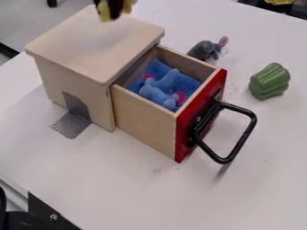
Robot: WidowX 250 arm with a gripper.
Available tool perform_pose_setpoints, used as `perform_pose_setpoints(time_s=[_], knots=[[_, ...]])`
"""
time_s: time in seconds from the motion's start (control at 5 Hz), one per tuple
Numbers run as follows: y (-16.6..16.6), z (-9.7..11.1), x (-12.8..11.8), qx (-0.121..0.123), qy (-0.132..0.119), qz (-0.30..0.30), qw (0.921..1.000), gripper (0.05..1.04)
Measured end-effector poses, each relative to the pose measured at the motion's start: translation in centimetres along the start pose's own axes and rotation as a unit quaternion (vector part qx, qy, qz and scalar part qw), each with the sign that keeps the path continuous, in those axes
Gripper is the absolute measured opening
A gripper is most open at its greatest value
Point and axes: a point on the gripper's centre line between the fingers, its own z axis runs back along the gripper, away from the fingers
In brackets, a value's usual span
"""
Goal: Take the yellow duck and put it on top of the drawer
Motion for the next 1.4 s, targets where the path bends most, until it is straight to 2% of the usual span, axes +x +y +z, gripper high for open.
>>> perform_pose_setpoints(time_s=[0.2,0.4,0.8,1.0,1.2,1.4], knots=[[0.4,-1.1,-0.9,0.013,0.009,-0.003,0.9999,0.107],[0.6,-1.3,-0.9,0.017,0.007,0.003,0.9998,0.287],[0.8,-1.1,-1.5,0.017,0.021,0.007,0.9996,0.891],[1.0,0.4,-2.0,0.011,0.02,-0.001,0.9997,1.007],[1.4,1.9,-2.3,0.001,0.016,-0.005,0.9999,1.0],[1.6,2.8,-2.8,-0.011,0.024,-0.013,0.9996,1.001]])
